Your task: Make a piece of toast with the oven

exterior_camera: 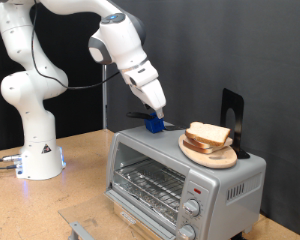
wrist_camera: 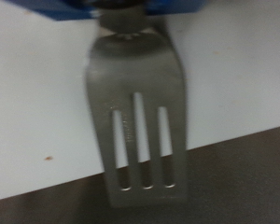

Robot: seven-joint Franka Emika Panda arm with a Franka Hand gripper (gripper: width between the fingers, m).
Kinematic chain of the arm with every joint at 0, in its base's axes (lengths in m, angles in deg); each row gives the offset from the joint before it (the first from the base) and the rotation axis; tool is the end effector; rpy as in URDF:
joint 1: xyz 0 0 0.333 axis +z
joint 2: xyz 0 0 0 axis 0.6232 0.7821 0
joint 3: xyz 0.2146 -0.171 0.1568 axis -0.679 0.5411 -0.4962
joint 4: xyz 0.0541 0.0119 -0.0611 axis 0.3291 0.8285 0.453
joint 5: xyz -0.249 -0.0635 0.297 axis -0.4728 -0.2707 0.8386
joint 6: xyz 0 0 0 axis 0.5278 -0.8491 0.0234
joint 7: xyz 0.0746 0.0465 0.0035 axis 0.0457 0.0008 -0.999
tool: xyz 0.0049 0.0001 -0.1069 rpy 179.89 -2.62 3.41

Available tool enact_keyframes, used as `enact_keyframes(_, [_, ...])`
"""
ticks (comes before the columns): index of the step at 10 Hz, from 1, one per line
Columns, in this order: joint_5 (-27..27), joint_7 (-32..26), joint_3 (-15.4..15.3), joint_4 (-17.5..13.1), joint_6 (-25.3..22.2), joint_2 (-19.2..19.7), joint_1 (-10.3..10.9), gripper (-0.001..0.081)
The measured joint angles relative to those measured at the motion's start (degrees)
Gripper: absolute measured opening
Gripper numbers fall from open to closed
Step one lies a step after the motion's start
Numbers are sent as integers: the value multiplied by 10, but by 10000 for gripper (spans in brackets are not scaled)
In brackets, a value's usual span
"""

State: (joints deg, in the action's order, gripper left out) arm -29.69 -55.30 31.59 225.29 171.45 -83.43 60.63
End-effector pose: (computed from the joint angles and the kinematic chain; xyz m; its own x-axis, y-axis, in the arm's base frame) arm 0.3919 0.1577 0.4152 0.8511 0.4066 0.3321 0.4992 -0.8226 -0.2724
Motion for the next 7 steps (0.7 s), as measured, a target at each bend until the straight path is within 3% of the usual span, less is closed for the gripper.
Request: enact_keyframes(7, [-55,47,-10,-8,2,15,-18,803])
